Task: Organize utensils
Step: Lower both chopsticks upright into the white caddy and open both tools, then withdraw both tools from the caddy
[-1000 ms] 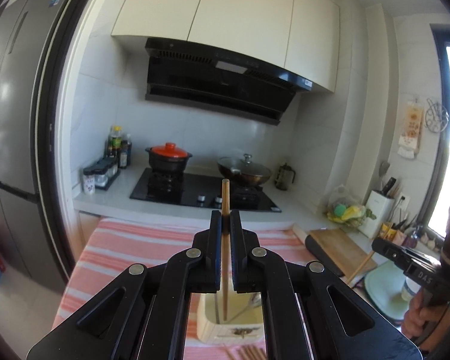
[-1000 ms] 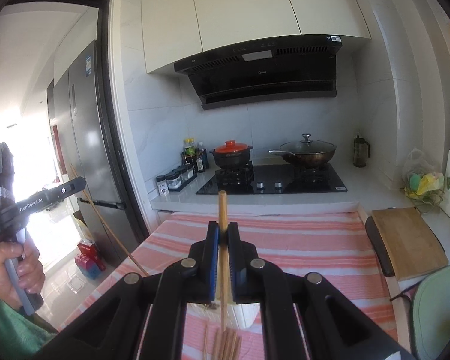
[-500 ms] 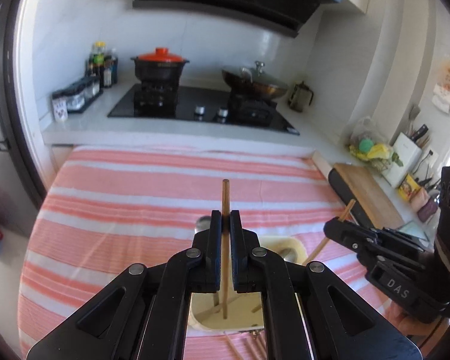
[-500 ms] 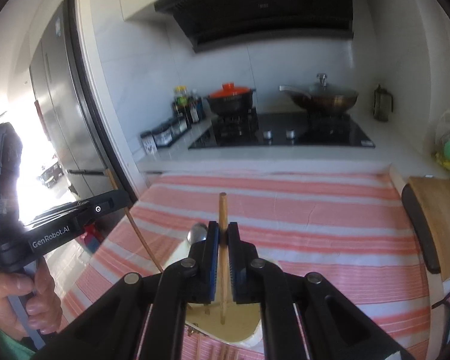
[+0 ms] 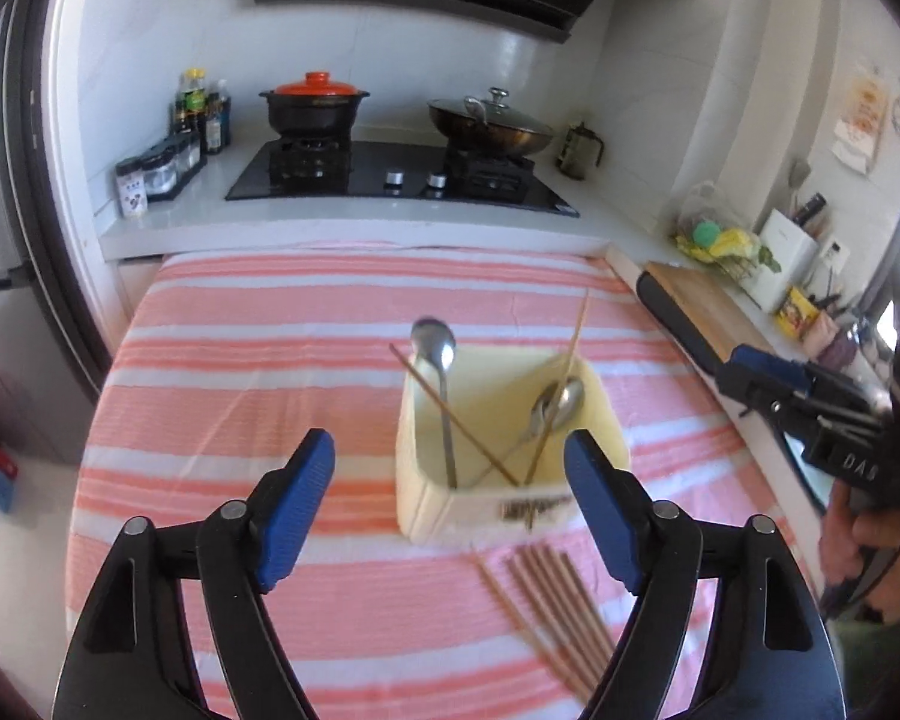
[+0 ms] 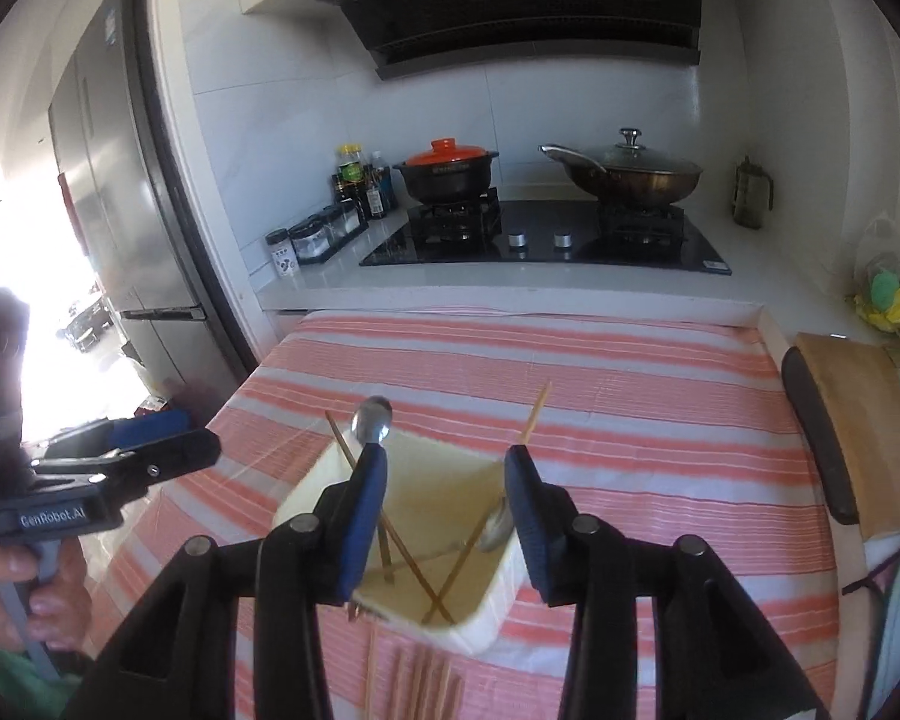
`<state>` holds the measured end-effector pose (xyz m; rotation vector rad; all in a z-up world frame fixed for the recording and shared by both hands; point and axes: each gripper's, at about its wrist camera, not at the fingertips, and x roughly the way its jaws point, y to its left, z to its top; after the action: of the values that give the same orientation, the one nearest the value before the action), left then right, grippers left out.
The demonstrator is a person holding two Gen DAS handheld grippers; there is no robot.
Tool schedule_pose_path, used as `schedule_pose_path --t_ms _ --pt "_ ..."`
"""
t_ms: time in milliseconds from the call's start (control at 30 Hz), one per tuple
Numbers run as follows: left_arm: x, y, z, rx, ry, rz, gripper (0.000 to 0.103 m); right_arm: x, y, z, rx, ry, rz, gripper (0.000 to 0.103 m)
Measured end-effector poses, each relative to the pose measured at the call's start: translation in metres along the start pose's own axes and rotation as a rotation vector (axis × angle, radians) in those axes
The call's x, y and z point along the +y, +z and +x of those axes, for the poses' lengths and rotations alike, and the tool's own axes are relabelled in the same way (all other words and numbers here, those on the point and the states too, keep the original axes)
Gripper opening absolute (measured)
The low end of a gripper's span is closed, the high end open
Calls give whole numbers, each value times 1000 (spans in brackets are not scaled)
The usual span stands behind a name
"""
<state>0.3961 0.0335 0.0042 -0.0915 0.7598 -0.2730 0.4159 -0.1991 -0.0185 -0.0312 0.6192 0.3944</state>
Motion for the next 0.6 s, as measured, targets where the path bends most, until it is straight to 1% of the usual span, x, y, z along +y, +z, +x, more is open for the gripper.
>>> schedule_pose_path --t_ms 33,100,200,267,333,400,467,533,600 --pt "-1 -19 -12 13 -5 25 85 2 -15 -13 9 -5 -20 50" --pt "-5 -60 -30 40 -13 64 89 10 -55 -39 36 -30 -67 50" --pt "-15 -125 -48 80 -13 89 90 27 -126 -72 36 -99 -121 50" --pt "-21 -162 -54 97 10 68 90 37 -176 -91 22 -141 -105 50" --pt "-27 -191 -57 107 18 24 90 42 -222 -106 13 -139 -31 50" --pt "-32 -210 -59 97 11 -17 90 43 -262 -116 -1 -139 40 50" --pt "-38 -220 -57 79 21 -28 90 43 -289 -117 -1 -152 50 50" --pt "-41 -226 -53 87 31 -29 90 40 -301 -111 39 -171 22 50" --pt "-44 -233 -49 82 55 -27 90 39 -303 -107 48 -213 -11 50"
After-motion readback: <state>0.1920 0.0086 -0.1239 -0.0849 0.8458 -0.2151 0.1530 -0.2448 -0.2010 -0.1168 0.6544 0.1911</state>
